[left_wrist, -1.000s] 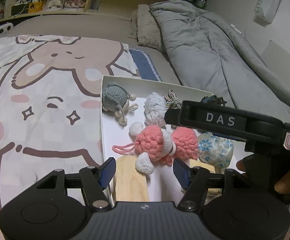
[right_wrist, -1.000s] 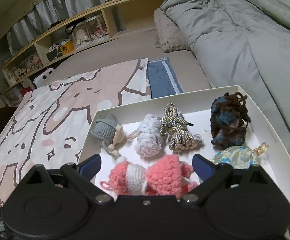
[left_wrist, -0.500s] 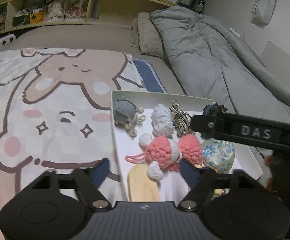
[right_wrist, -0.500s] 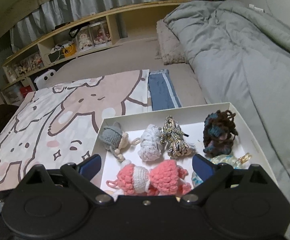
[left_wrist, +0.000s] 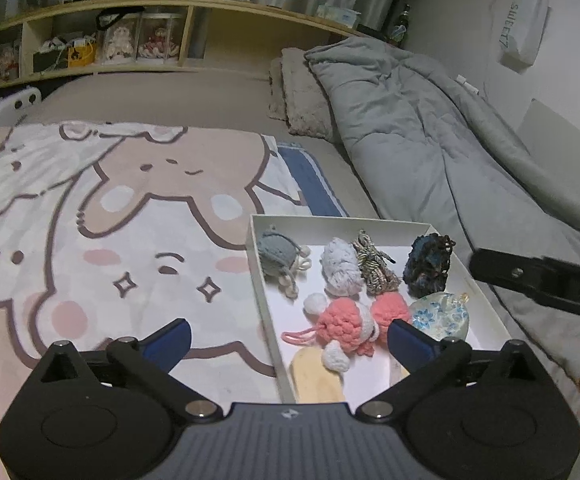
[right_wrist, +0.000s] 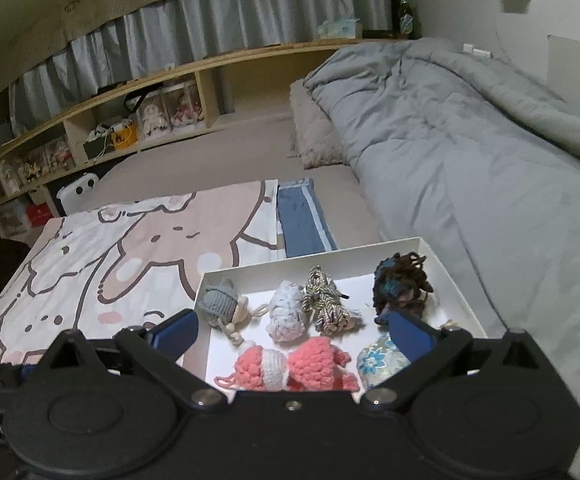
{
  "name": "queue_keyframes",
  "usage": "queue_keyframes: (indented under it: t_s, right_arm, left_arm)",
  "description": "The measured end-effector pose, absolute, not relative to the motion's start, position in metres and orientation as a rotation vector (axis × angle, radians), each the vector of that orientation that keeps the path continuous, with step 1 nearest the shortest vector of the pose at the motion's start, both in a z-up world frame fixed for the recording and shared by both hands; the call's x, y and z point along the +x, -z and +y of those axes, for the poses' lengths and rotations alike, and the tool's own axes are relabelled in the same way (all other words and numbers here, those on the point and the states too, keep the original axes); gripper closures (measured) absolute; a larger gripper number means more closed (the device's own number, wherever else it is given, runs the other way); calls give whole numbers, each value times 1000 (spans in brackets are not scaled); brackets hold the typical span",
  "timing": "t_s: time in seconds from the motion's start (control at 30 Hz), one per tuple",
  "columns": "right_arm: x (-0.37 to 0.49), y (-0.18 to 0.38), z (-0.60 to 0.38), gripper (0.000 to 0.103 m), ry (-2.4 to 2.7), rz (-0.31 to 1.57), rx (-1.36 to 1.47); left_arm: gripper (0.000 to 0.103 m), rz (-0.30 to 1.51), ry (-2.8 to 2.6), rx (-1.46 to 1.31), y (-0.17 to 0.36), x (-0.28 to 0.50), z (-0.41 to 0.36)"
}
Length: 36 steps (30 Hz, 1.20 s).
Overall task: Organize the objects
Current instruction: 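Withdraw both tools back from the tray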
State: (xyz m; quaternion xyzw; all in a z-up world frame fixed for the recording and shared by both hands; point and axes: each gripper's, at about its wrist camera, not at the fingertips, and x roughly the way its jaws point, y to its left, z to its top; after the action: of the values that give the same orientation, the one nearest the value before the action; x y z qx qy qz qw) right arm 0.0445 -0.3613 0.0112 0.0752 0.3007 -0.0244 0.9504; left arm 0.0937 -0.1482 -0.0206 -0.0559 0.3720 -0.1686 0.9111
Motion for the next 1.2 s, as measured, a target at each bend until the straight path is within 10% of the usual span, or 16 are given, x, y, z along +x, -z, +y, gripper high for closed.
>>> queue_keyframes:
  t_s: [1.2]
  right_arm:
    - [-69,-17,-336,0,140,574,104]
  left_arm:
    - [0,581,411,65,-23,20,-106]
